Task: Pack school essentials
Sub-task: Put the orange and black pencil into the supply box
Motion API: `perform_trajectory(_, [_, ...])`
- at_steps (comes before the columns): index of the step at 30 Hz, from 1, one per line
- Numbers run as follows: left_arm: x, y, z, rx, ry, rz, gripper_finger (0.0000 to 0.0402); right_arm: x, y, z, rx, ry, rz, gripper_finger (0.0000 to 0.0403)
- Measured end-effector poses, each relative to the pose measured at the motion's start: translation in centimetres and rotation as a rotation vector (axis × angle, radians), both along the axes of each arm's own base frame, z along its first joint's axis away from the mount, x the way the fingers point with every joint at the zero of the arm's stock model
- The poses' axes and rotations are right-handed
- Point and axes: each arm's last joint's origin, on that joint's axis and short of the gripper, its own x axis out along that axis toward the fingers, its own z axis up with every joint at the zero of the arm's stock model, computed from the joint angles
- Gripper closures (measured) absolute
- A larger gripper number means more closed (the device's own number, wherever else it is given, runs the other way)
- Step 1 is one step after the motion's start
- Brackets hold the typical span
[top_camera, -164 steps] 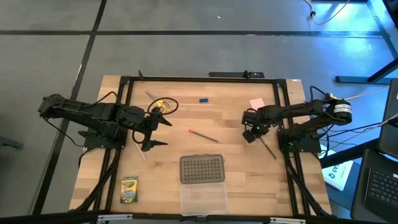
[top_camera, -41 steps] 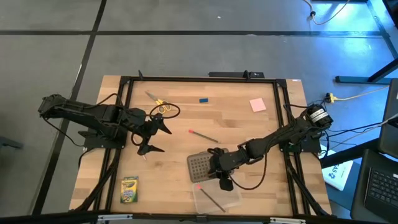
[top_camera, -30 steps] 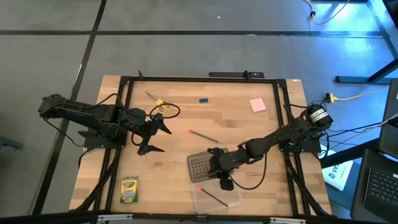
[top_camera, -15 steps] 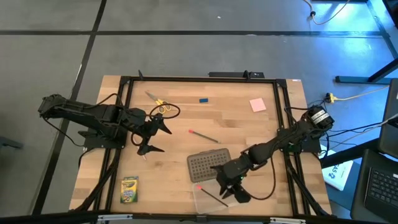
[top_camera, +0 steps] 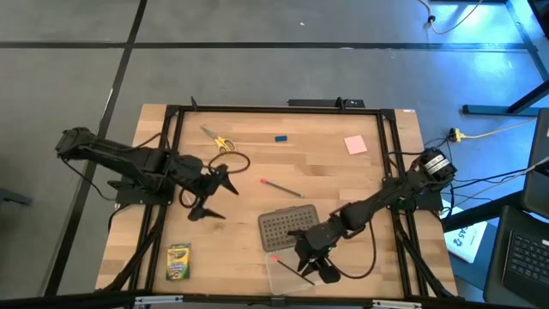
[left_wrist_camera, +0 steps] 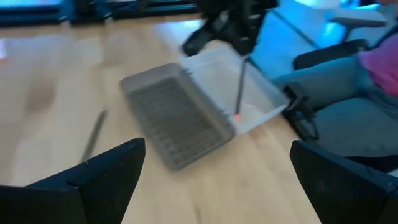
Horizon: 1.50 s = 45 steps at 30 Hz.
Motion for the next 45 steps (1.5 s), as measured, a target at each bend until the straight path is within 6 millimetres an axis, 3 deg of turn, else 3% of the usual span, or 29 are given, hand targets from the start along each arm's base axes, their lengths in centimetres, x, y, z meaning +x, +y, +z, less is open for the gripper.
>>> perform_trajectory(9, [2.5,-4.2,-2.2,0.037,0.004,-0.111,0.0005,-0.8,0.8,-0.3,-0.026,0.035,0.005,0.0313])
perform_trajectory(18, [4.6,-7.4,-4.6,0.04,-0.003,-0.185,0.0005,-2.8,3.4,-0.5,0.021,0.145,0.013,0.0313])
perform_trajectory(30, [5.1,-8.2,-5.3,0.057,-0.009,-0.179,0.0005,-4.8,6.7,-0.6,0.076,0.177,-0.081,0.0313])
perform_trajectory(40, [5.1,-8.1,-5.3,0.063,-0.011,-0.169,0.0005,-4.6,7.8,-4.1,0.056,0.259,-0.161,0.0313])
perform_trajectory(45, [5.1,-8.1,-5.3,0.063,-0.011,-0.169,0.0005,-4.7,7.8,-4.7,0.034,0.278,-0.164,0.0313])
